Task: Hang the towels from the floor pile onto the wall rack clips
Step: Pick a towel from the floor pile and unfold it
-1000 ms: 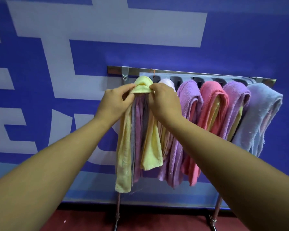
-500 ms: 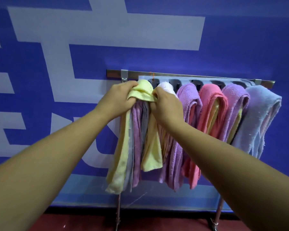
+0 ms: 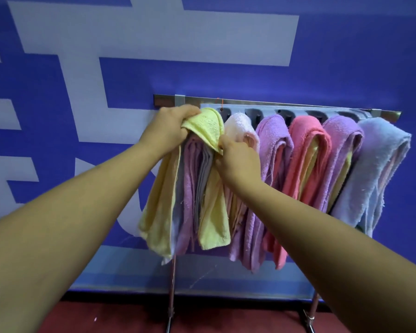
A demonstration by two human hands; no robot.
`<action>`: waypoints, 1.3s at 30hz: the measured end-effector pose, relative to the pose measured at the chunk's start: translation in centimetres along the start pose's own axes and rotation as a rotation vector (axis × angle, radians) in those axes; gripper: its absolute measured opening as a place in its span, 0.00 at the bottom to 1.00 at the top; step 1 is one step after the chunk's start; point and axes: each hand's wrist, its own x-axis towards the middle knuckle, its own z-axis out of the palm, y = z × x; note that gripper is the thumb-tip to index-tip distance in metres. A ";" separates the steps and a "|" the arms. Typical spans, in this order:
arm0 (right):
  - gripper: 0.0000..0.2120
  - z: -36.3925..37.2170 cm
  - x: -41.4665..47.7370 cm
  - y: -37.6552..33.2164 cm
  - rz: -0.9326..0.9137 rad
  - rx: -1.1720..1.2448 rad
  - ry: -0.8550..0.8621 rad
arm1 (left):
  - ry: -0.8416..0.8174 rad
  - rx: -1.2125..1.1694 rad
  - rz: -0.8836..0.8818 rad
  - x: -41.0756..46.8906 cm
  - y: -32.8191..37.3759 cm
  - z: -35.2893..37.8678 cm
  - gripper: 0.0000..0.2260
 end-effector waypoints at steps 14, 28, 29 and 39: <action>0.37 -0.5 -0.3 -1.7 -0.002 0.792 -0.105 | -0.153 -0.549 -0.111 -1.5 1.4 2.3 0.19; 0.24 8.6 -18.4 5.1 0.148 0.319 -0.467 | -0.530 -0.197 -0.354 -20.0 -3.8 8.6 0.31; 0.24 9.7 -20.2 5.8 0.177 0.292 -0.498 | -0.573 -0.148 -0.408 -22.2 -4.3 10.0 0.29; 0.24 18.4 -37.0 11.0 0.428 0.138 -0.844 | -0.976 -0.147 -0.567 -38.6 -2.1 23.4 0.10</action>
